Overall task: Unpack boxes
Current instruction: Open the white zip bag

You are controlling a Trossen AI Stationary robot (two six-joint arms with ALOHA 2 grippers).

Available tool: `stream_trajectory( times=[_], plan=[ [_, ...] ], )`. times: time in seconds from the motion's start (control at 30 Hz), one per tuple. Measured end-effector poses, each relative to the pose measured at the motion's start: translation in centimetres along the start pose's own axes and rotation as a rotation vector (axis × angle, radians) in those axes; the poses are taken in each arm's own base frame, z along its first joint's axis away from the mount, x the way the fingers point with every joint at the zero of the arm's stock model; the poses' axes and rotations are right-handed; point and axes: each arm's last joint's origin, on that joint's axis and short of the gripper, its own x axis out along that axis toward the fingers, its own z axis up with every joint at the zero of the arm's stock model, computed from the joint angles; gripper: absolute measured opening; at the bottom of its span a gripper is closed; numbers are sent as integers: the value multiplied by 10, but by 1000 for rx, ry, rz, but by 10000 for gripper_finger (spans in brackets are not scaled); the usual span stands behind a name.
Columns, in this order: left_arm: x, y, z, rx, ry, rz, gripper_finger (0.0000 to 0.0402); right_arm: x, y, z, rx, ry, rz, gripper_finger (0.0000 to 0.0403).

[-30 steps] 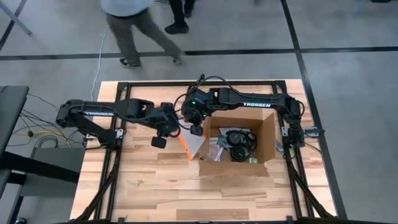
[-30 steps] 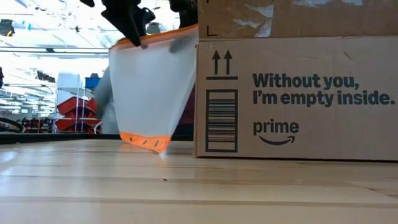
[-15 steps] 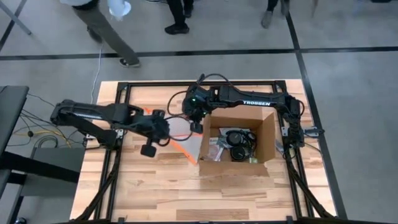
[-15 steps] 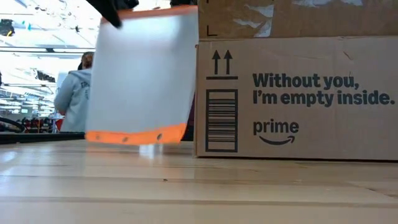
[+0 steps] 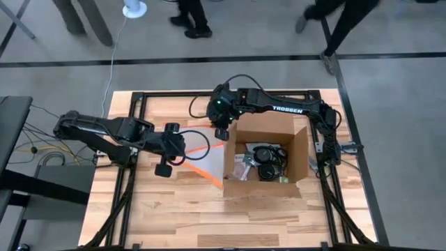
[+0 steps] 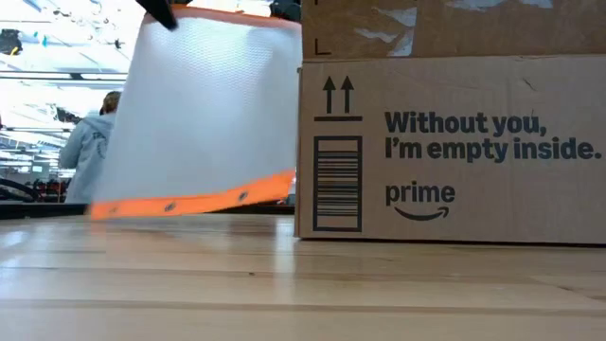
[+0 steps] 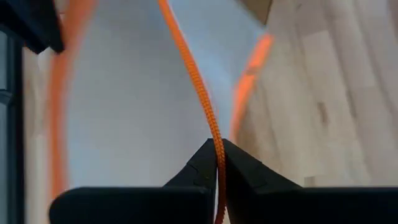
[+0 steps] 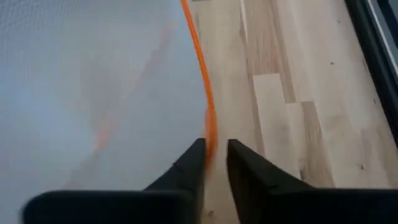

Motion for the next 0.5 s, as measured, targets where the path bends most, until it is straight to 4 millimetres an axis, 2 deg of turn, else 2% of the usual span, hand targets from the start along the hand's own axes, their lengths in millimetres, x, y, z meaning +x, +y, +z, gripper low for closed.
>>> stream_trajectory(
  times=[0.13, 0.27, 0.4, 0.5],
  plan=[
    [12, 2, -5, 6, 33, 79, 0, -3, 2, 5, -115, -17, -14, 135],
    [12, 6, -3, 10, 16, 225, 0, -18, 1, 18, -229, -62, -81, 175],
    [5, 11, 4, 37, -26, 326, 0, -47, -5, 32, -319, -60, -222, 190],
    [0, 14, 9, 51, -57, 416, 0, -74, -9, 37, -325, -43, -245, 189]
  ],
)
